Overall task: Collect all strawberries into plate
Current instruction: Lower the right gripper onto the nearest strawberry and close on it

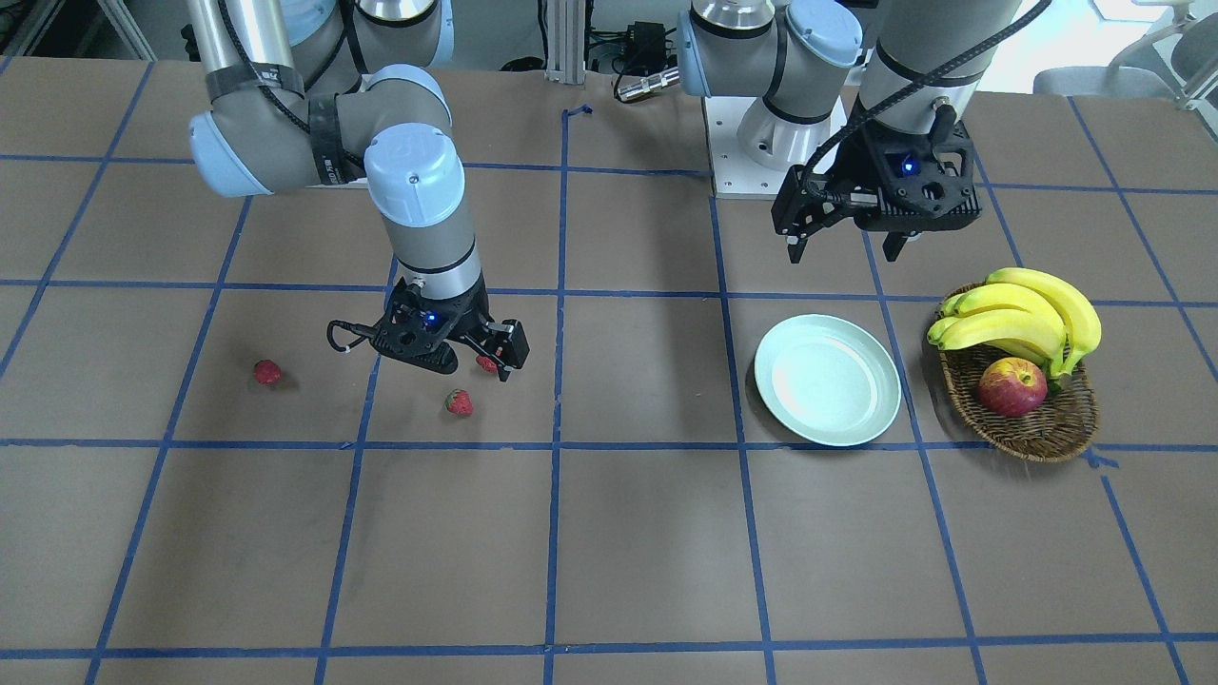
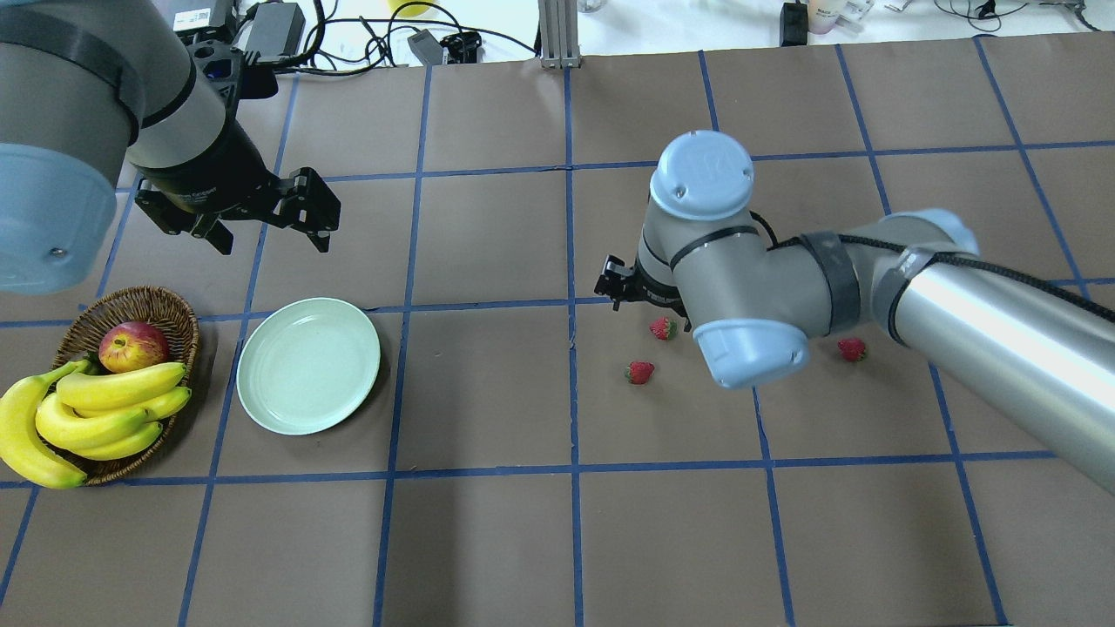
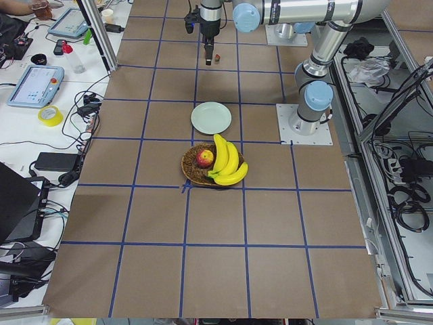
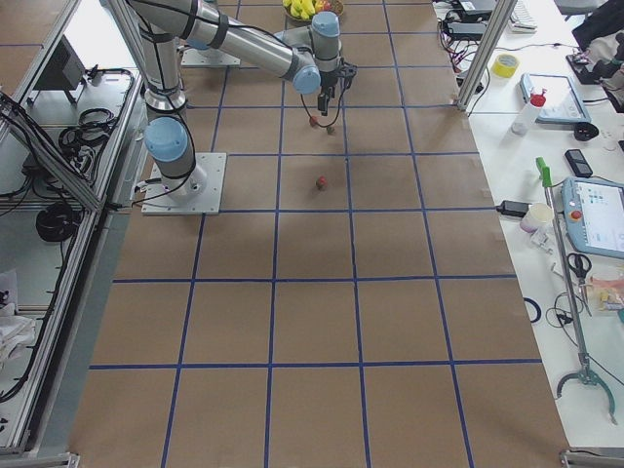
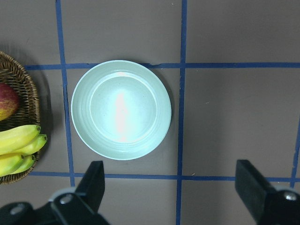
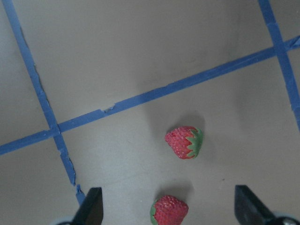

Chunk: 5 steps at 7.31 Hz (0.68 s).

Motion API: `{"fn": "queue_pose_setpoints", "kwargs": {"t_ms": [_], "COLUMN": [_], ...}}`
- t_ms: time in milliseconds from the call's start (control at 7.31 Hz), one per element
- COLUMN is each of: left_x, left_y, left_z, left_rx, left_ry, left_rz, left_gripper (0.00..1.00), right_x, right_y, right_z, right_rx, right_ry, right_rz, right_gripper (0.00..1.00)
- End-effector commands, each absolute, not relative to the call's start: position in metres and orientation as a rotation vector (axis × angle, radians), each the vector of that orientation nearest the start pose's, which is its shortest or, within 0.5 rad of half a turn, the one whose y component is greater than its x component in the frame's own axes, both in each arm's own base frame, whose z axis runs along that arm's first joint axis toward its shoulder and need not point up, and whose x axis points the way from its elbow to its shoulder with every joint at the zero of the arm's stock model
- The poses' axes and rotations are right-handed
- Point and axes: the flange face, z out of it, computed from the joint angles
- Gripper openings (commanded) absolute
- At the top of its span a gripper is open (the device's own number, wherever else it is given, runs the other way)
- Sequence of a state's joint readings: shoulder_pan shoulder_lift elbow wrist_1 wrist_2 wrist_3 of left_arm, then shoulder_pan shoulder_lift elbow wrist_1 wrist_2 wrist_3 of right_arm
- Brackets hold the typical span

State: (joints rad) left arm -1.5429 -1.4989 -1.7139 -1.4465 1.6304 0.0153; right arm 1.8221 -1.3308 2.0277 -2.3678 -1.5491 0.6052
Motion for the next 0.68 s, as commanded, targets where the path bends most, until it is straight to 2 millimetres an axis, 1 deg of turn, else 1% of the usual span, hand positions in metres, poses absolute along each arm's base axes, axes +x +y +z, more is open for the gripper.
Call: {"fn": "queue_pose_setpoints", "kwargs": {"t_ms": [0, 137, 273, 410, 547], "left_x": [-0.114, -0.114, -0.114, -0.114, -0.114], "left_y": [-0.469, -0.468, -0.469, -0.469, -0.470], "left_z": [0.464, 0.464, 0.464, 0.464, 0.463], "left_rx": [-0.021, -0.021, -0.023, -0.024, -0.024], "left_ry": [3.080, 3.080, 3.080, 3.080, 3.081], "left_rz": [-0.078, -0.074, -0.074, -0.078, -0.078], "left_gripper": [1.00, 1.00, 1.00, 1.00, 1.00], "right_x": [0.254, 0.255, 0.265, 0.268, 0.268], "right_y": [-0.440, -0.436, -0.434, -0.432, -0.433], "right_z": [0.206, 0.198, 0.197, 0.193, 0.184], "right_rx": [0.579, 0.581, 0.550, 0.539, 0.534], "right_ry": [3.010, 3.017, 3.018, 3.025, 3.034], "right_rz": [-0.124, -0.097, -0.103, -0.093, -0.074], "right_gripper": [0.97, 0.97, 0.85, 0.85, 0.79]}}
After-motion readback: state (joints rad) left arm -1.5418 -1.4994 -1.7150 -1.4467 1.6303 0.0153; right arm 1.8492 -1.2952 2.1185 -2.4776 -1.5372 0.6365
